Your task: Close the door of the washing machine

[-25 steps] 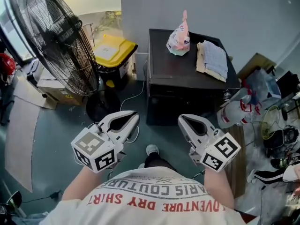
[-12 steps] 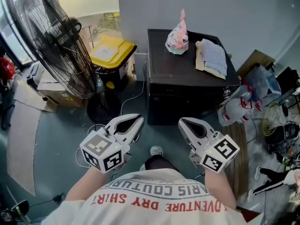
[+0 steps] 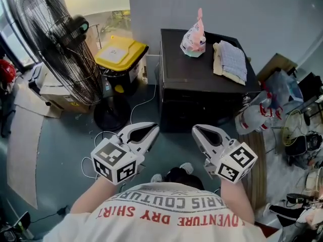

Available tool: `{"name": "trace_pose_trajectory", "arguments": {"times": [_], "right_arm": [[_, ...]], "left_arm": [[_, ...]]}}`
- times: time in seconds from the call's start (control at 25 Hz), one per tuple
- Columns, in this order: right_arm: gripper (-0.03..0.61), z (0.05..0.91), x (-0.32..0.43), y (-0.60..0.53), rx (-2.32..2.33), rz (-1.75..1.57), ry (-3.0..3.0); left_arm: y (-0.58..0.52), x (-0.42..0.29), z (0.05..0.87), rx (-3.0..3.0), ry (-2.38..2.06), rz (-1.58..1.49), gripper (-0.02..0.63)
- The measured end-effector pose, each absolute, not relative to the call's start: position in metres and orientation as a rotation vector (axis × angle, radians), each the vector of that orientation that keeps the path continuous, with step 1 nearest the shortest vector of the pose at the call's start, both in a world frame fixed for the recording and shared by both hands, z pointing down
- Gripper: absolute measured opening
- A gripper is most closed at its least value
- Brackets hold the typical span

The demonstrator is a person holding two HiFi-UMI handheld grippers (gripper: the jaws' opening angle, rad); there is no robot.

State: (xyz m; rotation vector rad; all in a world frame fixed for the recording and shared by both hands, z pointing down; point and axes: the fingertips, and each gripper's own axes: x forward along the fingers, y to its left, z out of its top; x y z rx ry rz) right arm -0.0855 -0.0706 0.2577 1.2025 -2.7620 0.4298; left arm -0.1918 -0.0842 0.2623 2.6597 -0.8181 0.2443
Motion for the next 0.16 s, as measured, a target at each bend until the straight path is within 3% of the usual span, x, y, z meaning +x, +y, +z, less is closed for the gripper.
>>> {"name": "trace_pose_trajectory", "arguments": {"times": [0.16], "right_arm": [[0.021, 0.2618, -0.0912, -0.0689, 1.197, 0.425, -2.758]], "left_arm": [[-0.0830, -0.1941, 0.2669, 2.659, -0.802, 0.241, 0.043]]}}
